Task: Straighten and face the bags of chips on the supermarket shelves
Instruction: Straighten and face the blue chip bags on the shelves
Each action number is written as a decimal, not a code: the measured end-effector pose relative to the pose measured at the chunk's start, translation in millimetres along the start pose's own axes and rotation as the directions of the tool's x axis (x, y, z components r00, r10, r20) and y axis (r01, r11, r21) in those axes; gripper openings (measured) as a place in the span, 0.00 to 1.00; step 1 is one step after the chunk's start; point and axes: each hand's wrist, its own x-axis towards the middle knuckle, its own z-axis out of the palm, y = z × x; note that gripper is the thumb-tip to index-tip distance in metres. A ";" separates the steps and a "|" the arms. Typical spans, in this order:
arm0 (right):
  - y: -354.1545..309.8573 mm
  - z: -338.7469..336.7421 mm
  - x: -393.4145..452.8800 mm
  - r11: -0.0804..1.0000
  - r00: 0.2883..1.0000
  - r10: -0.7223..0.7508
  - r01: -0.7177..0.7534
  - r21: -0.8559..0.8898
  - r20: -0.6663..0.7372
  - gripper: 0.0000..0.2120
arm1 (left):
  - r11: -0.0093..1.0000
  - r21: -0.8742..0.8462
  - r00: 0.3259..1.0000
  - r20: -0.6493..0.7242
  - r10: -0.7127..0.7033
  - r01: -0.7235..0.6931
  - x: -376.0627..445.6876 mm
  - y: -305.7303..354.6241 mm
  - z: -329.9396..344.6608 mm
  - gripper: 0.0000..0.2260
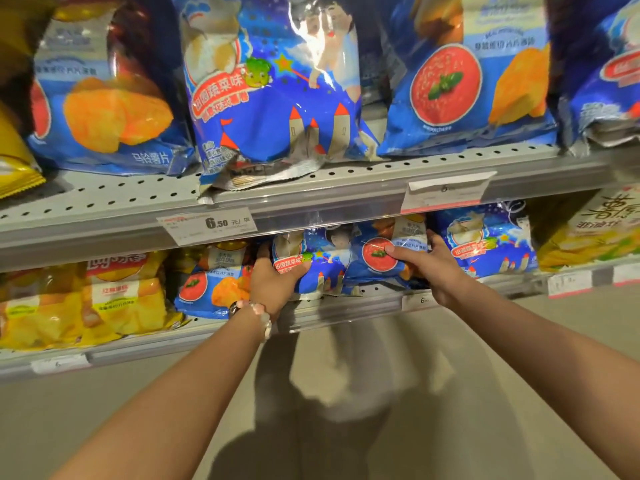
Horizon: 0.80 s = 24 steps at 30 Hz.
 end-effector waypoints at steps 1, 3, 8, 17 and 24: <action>-0.8 -2.4 -2.1 1.000 1.000 -0.003 0.003 0.002 0.003 0.35 | 1.000 0.007 1.000 -0.004 0.017 -0.017 -2.4 2.3 -1.8 0.18; -2.9 -6.8 -8.2 0.999 1.000 -0.023 0.023 -0.034 0.003 0.36 | 0.998 0.032 0.998 0.007 0.060 -0.060 -6.5 9.2 -8.2 0.17; -11.8 -13.1 -26.9 0.985 0.994 -0.104 0.107 -0.134 0.028 0.33 | 0.998 0.062 1.000 0.000 0.027 -0.027 -13.9 34.9 -40.3 0.09; -5.8 62.7 -41.9 0.940 0.988 -0.152 0.151 -0.305 0.023 0.34 | 0.999 0.005 0.997 -0.068 0.045 -0.045 -34.6 44.2 -137.5 0.12; 9.4 128.2 -37.6 0.867 0.993 -0.111 0.116 -0.485 0.040 0.44 | 0.995 -0.095 0.999 -0.048 0.017 -0.021 -51.2 21.8 -170.3 0.17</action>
